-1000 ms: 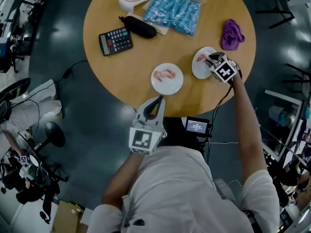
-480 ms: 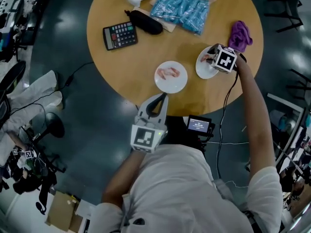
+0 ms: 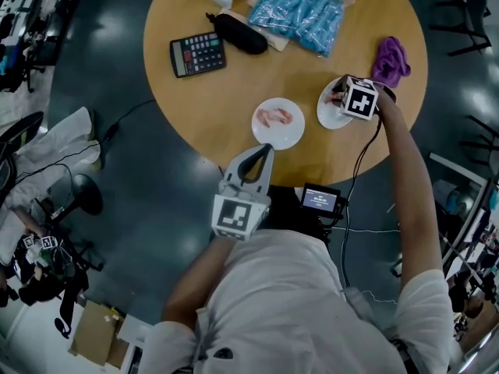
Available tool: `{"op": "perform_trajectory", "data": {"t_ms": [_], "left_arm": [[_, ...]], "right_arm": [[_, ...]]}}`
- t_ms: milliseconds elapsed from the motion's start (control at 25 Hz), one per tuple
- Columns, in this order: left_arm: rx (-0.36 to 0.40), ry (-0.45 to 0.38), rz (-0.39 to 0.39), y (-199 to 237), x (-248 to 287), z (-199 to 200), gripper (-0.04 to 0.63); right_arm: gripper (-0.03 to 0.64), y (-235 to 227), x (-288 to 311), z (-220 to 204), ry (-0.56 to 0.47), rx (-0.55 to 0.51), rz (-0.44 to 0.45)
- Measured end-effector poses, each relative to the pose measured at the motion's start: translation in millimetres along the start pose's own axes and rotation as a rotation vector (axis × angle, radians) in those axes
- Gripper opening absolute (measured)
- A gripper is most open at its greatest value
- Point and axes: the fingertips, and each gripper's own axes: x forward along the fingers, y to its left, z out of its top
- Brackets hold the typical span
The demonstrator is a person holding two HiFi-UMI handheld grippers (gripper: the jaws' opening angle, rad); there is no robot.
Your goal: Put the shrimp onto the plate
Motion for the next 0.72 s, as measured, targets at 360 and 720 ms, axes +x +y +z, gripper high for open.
{"op": "perform_trajectory", "data": {"t_ms": [360, 720], "left_arm": [[0.021, -0.008, -0.021, 0, -2, -1, 0.008], [0.023, -0.011, -0.024, -1, -13, -3, 0.008]], "right_arm": [[0.055, 12, -5, 0, -0.044, 0.045, -0.033], [0.017, 32, -21, 4, -0.098, 0.069, -0.070]]}}
